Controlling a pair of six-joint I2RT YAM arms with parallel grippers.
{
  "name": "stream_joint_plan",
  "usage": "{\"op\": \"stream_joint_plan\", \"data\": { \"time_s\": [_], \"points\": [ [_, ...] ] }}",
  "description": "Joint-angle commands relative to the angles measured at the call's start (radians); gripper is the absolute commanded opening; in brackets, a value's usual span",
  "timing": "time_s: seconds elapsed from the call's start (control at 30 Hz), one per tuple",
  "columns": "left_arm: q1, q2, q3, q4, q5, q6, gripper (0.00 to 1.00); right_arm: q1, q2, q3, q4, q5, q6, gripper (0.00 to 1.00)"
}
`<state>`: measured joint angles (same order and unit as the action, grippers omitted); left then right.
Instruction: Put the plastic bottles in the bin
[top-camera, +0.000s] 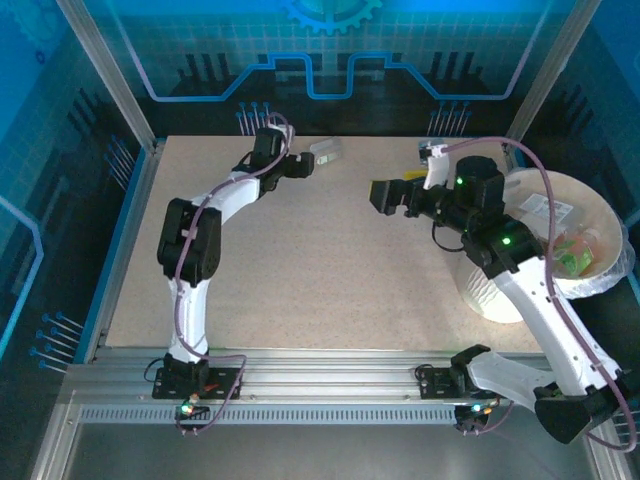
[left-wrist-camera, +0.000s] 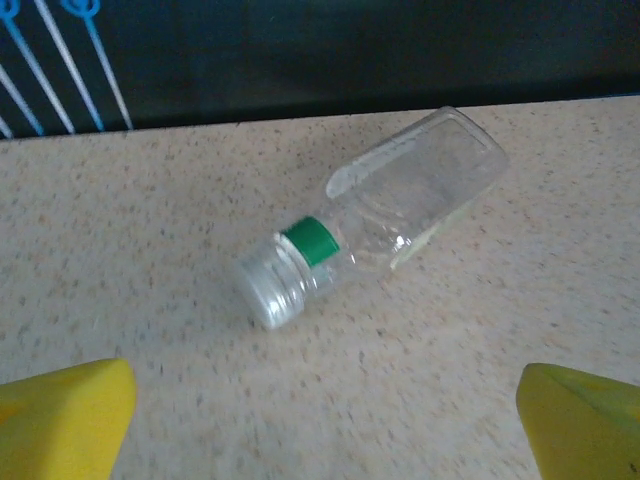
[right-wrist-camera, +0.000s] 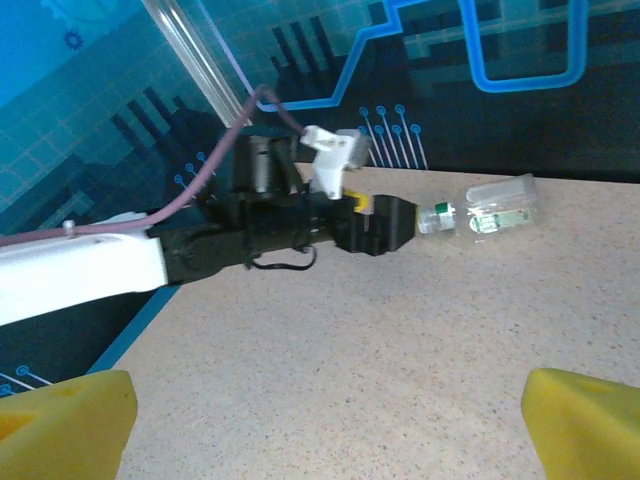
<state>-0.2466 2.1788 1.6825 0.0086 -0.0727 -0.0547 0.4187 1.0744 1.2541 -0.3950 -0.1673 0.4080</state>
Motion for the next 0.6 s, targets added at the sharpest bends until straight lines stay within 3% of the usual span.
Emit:
{"op": "stream_joint_plan", "data": {
  "time_s": [0.0, 0.13, 0.3, 0.57],
  "points": [
    [0.028, 0.093, 0.130, -0.060, 0.042, 0.134, 0.99, 0.036, 0.023, 0.000, 0.077, 0.059, 0.009, 1.00],
    [0.045, 0.201, 0.304, -0.209, 0.086, 0.211, 0.99, 0.044, 0.040, 0.008, 0.077, 0.083, 0.013, 1.00],
    [0.065, 0.335, 0.529, -0.390, 0.251, 0.297, 0.99, 0.045, 0.038, 0.008, 0.066, 0.127, -0.001, 1.00],
    [0.084, 0.511, 0.807, -0.536, 0.329, 0.411, 0.99, 0.045, 0.040, 0.024, 0.045, 0.179, -0.034, 1.00]
  ]
}}
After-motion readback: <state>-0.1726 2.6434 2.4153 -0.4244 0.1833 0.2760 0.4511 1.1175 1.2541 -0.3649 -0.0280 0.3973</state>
